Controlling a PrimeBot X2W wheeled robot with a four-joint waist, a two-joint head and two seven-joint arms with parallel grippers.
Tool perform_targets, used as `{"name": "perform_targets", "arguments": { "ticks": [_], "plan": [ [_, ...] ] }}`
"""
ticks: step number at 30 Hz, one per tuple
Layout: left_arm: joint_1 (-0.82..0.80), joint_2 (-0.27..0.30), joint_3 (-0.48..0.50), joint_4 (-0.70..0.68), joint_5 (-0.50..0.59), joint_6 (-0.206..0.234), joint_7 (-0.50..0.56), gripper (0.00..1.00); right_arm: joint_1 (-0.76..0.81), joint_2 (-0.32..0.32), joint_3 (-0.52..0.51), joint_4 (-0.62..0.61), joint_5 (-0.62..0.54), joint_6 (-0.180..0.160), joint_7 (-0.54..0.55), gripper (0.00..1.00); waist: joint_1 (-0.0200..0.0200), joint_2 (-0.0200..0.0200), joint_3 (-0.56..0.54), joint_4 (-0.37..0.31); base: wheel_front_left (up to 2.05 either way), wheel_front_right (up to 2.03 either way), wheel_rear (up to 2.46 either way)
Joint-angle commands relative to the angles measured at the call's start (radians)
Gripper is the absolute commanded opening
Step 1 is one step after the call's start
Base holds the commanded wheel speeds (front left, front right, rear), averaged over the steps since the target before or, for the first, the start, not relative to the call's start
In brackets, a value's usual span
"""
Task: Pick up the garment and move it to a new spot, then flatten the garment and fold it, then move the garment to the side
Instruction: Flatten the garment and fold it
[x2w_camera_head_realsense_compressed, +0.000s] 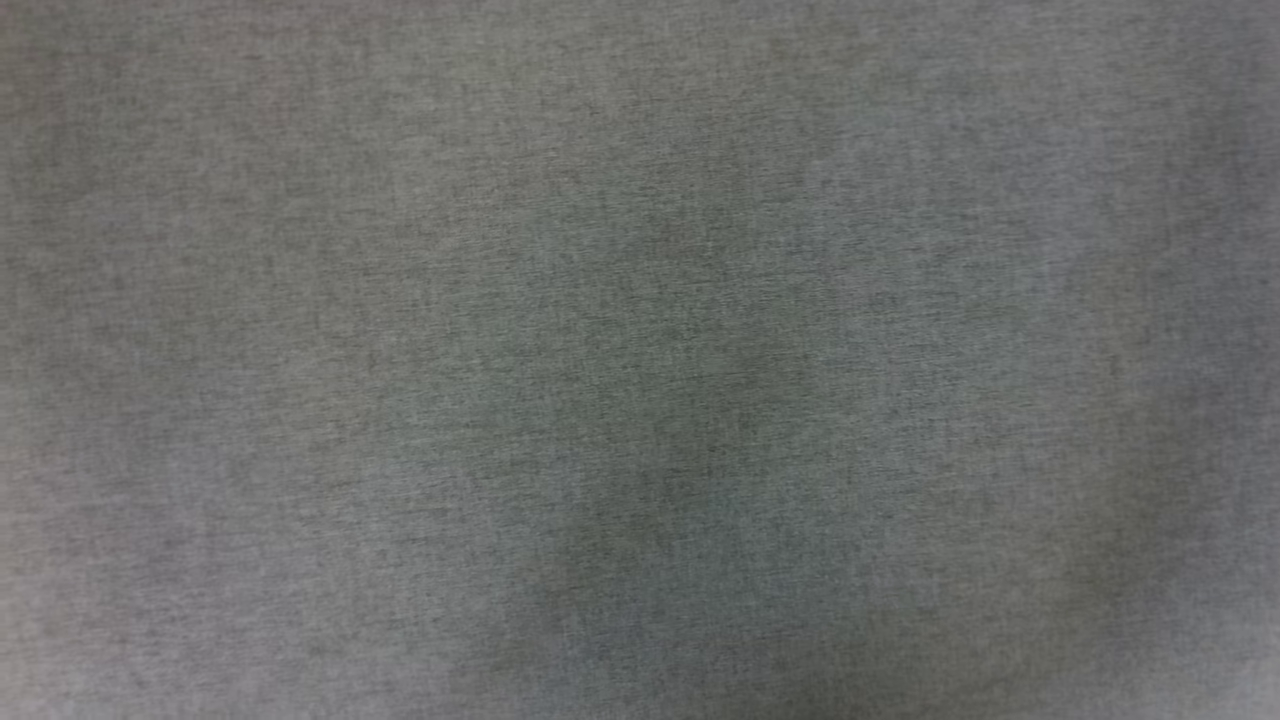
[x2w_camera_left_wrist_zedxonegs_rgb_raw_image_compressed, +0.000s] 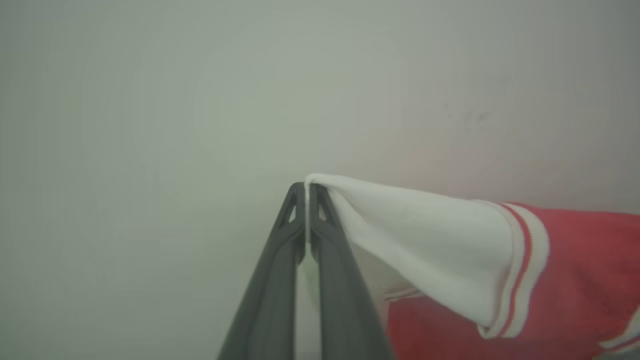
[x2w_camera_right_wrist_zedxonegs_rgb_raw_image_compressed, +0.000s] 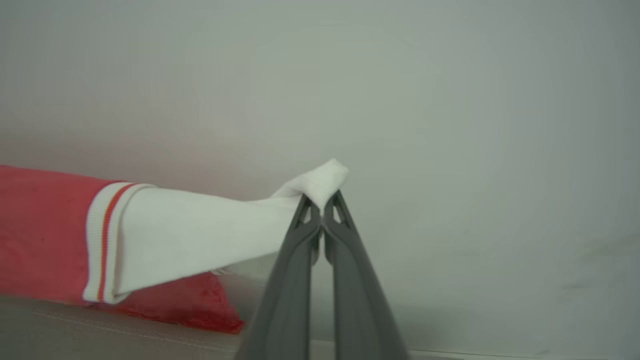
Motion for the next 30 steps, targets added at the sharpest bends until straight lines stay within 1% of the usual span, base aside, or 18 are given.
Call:
{"name": "perform_targets", "arguments": {
  "ticks": [1, 4, 6, 9, 10, 14, 17, 20, 23, 26, 30],
  "plan": [
    [0.032, -0.012, 0.005, 0.024, -0.017, -0.015, -0.032, 0.00, 0.031, -0.006, 0.018, 0.025, 0.013, -0.001, -0.024, 0.00, -0.0003, 0.0000, -0.003, 0.013, 0.00, 0.00, 0.00],
    [0.093, -0.029, 0.007, 0.054, -0.040, -0.039, -0.068, 0.00, 0.082, -0.018, 0.055, 0.048, 0.035, -0.001, -0.048, 0.00, -0.0003, 0.0000, -0.024, 0.028, 0.00, 0.00, 0.00],
    [0.150, -0.044, 0.010, 0.066, -0.061, -0.050, -0.088, 0.00, 0.135, -0.038, 0.091, 0.052, 0.054, -0.001, -0.056, 0.00, -0.0003, 0.0000, -0.051, 0.042, 0.00, 0.00, 0.00],
    [0.262, -0.067, 0.023, 0.070, -0.090, -0.060, -0.110, 0.00, 0.249, -0.070, 0.138, 0.029, 0.092, -0.001, -0.069, 0.00, -0.0003, 0.0000, -0.110, 0.067, 0.00, 0.00, 0.00],
    [0.262, -0.067, 0.023, 0.070, -0.090, -0.060, -0.110, 0.00, 0.249, -0.070, 0.138, 0.029, 0.092, -0.001, -0.069, 0.00, -0.0003, 0.0000, -0.110, 0.067, 0.00, 0.00, 0.00],
    [0.459, -0.086, 0.043, 0.055, -0.125, -0.067, -0.123, 0.00, 0.446, -0.115, 0.181, -0.048, 0.152, -0.001, -0.069, 0.00, -0.0003, 0.0000, -0.222, 0.087, 0.00, 0.00, 0.00],
    [0.628, -0.094, 0.060, 0.014, -0.144, -0.065, -0.127, 0.00, 0.639, -0.151, 0.202, -0.162, 0.185, -0.001, -0.035, 0.00, -0.0003, 0.0000, -0.311, 0.094, 0.00, 0.00, 0.00],
    [0.802, -0.092, 0.079, -0.059, -0.150, -0.036, -0.128, 0.00, 0.840, -0.182, 0.177, -0.302, 0.198, -0.002, 0.021, 0.00, -0.0003, 0.0000, -0.393, 0.099, 0.00, 0.00, 0.00],
    [0.983, -0.083, 0.089, -0.156, -0.156, 0.006, -0.128, 0.00, 1.050, -0.189, 0.119, -0.446, 0.190, -0.002, 0.107, 0.00, -0.0003, 0.0000, -0.465, 0.099, 0.00, 0.00, 0.00],
    [1.159, -0.070, 0.093, -0.274, -0.164, 0.064, -0.109, 0.00, 1.255, -0.159, 0.045, -0.592, 0.170, -0.002, 0.195, 0.00, -0.0003, 0.0000, -0.529, 0.099, 0.00, 0.00, 0.00],
    [1.395, -0.047, 0.096, -0.462, -0.186, 0.158, -0.036, 0.00, 1.504, -0.100, -0.052, -0.762, 0.144, -0.002, 0.312, 0.00, -0.0003, 0.0000, -0.599, 0.092, 0.00, 0.00, 0.00]
  ]
}}
